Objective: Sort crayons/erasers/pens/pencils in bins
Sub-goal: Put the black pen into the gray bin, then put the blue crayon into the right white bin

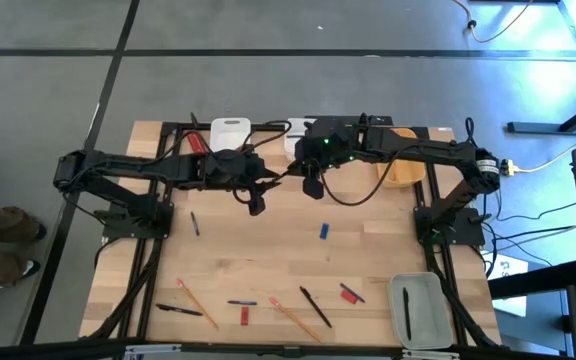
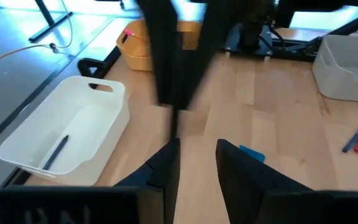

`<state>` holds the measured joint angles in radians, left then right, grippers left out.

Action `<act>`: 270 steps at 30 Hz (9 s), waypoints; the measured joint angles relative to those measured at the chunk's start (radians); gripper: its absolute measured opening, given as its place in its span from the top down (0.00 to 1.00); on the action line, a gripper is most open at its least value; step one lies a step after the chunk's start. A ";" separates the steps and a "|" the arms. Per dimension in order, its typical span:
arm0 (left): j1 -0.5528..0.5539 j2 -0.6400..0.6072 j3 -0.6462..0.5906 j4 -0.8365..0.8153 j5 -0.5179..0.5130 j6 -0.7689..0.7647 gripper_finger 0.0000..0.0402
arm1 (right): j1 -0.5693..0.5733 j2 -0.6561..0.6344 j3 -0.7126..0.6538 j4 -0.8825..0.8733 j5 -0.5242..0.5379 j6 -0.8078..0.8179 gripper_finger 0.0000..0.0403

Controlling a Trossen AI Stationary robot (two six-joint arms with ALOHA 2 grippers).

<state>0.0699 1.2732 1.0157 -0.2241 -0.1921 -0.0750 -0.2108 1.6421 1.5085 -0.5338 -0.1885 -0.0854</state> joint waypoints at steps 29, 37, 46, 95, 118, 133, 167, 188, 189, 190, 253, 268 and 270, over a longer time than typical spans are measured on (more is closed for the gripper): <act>-0.011 0.000 0.000 0.000 0.003 0.019 0.77 | 0.094 -0.422 0.000 -0.677 0.194 0.491 0.86; -0.004 0.000 0.000 0.056 0.003 0.111 0.77 | 0.213 -0.467 0.000 -1.043 0.102 0.916 0.86; 0.031 0.000 0.000 0.097 0.115 0.164 0.77 | 0.366 -0.472 -0.090 -1.037 -0.190 1.209 0.86; 0.096 0.000 0.000 0.217 0.446 0.313 0.77 | 0.772 -0.473 -0.751 -0.270 -0.564 1.963 0.86; 0.096 0.000 0.000 0.217 0.445 0.310 0.77 | 0.870 -0.472 -0.751 -0.261 -0.415 2.034 0.81; 0.096 0.000 0.000 0.209 0.445 0.293 0.77 | 0.870 -0.472 -0.895 -0.064 -0.512 2.067 0.81; 0.096 0.000 0.000 0.209 0.449 0.293 0.77 | 0.870 -0.473 -0.895 -0.055 -0.512 2.093 0.75; 0.160 -0.071 -0.001 0.154 0.412 0.155 0.77 | 0.869 -0.492 -0.656 0.016 -0.081 2.038 0.75; 0.164 -0.080 -0.001 0.126 0.404 0.149 0.77 | 0.869 -0.492 -0.634 -0.010 -0.030 2.015 0.75; 0.167 -0.089 -0.001 0.102 0.389 0.138 0.77 | 0.869 -0.492 -0.611 -0.042 0.020 1.998 0.75; 0.097 -0.239 -0.205 -0.959 0.124 -1.401 0.77 | 0.209 -0.492 -0.212 0.029 0.134 0.177 0.75; 0.076 -0.239 -0.307 -0.872 0.179 -1.504 0.77 | 0.186 -0.492 -0.212 0.028 0.131 0.140 0.75; 0.061 -0.239 -0.316 -0.855 0.189 -1.518 0.77 | 0.186 -0.492 -0.212 0.028 0.131 0.128 0.75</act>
<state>0.1310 1.0340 0.6993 -1.0792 -0.0029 -1.5928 -0.0246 1.1503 1.2961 -0.5055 -0.0574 0.0423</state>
